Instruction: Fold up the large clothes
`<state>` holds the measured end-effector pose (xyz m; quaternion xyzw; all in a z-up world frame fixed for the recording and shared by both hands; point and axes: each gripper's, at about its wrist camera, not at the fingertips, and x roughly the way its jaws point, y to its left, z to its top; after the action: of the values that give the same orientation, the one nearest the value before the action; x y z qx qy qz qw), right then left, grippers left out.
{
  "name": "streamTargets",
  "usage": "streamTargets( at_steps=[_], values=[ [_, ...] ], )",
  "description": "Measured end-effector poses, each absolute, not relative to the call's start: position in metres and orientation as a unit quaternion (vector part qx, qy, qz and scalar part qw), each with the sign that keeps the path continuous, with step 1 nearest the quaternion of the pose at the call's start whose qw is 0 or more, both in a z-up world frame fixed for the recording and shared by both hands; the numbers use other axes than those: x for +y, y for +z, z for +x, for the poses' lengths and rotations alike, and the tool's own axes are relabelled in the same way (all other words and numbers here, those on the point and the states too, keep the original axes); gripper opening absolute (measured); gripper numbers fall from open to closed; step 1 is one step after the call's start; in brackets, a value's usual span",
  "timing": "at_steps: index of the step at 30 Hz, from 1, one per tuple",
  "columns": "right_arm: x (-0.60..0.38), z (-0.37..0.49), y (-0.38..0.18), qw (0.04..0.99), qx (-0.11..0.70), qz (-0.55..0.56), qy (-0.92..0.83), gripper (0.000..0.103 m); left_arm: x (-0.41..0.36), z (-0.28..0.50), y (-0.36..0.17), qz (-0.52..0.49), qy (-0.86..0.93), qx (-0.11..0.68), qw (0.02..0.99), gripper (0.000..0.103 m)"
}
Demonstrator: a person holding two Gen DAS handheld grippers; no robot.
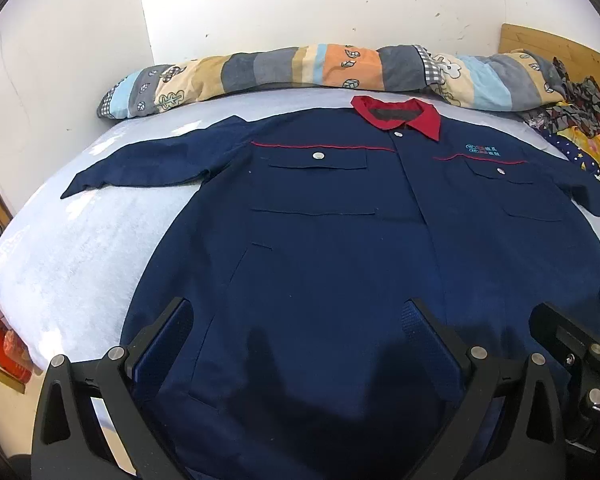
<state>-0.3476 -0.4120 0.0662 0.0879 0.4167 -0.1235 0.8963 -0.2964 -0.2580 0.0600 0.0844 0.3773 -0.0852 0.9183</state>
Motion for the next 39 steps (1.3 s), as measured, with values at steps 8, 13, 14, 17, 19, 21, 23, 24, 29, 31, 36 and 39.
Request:
streamTargets(
  at_steps=[8, 13, 14, 17, 19, 21, 23, 24, 29, 31, 36, 39],
  values=[
    [-0.4137, -0.3489, 0.0700, 0.898, 0.412, 0.085, -0.126, 0.103, -0.2571, -0.2999, 0.0607, 0.087, -0.086, 0.373, 0.920, 0.103],
    [-0.4140, -0.3500, 0.0708, 0.899, 0.411, 0.083, -0.125, 0.103, -0.2558, -0.2996, 0.0615, 0.088, -0.088, 0.373, 0.920, 0.103],
    [-0.4139, -0.3500, 0.0708, 0.900, 0.410, 0.083, -0.125, 0.103, -0.2557, -0.2996, 0.0619, 0.088, -0.088, 0.373, 0.920, 0.103],
    [-0.4140, -0.3500, 0.0713, 0.900, 0.409, 0.080, -0.125, 0.103, -0.2556, -0.2988, 0.0625, 0.088, -0.088, 0.372, 0.920, 0.103],
    [-0.4141, -0.3498, 0.0712, 0.900, 0.410, 0.080, -0.125, 0.103, -0.2560, -0.2993, 0.0625, 0.089, -0.086, 0.371, 0.920, 0.103],
    [-0.4146, -0.3495, 0.0714, 0.900, 0.410, 0.081, -0.124, 0.103, -0.2547, -0.2986, 0.0625, 0.088, -0.088, 0.372, 0.920, 0.103],
    [-0.4153, -0.3496, 0.0720, 0.900, 0.410, 0.082, -0.124, 0.103, -0.2556, -0.2990, 0.0624, 0.088, -0.087, 0.372, 0.920, 0.103],
    [-0.4154, -0.3495, 0.0721, 0.900, 0.410, 0.081, -0.124, 0.103, -0.2555, -0.2990, 0.0625, 0.088, -0.087, 0.372, 0.920, 0.103],
    [-0.4162, -0.3495, 0.0724, 0.900, 0.411, 0.081, -0.123, 0.103, -0.2559, -0.2989, 0.0630, 0.088, -0.087, 0.371, 0.921, 0.103],
    [-0.4163, -0.3496, 0.0722, 0.900, 0.411, 0.082, -0.123, 0.103, -0.2560, -0.2991, 0.0630, 0.089, -0.086, 0.370, 0.921, 0.103],
    [-0.4161, -0.3493, 0.0721, 0.900, 0.411, 0.081, -0.123, 0.103, -0.2553, -0.2993, 0.0629, 0.089, -0.086, 0.370, 0.921, 0.103],
    [-0.4161, -0.3492, 0.0719, 0.900, 0.412, 0.081, -0.122, 0.103, -0.2550, -0.2997, 0.0629, 0.089, -0.086, 0.370, 0.921, 0.103]
  ],
)
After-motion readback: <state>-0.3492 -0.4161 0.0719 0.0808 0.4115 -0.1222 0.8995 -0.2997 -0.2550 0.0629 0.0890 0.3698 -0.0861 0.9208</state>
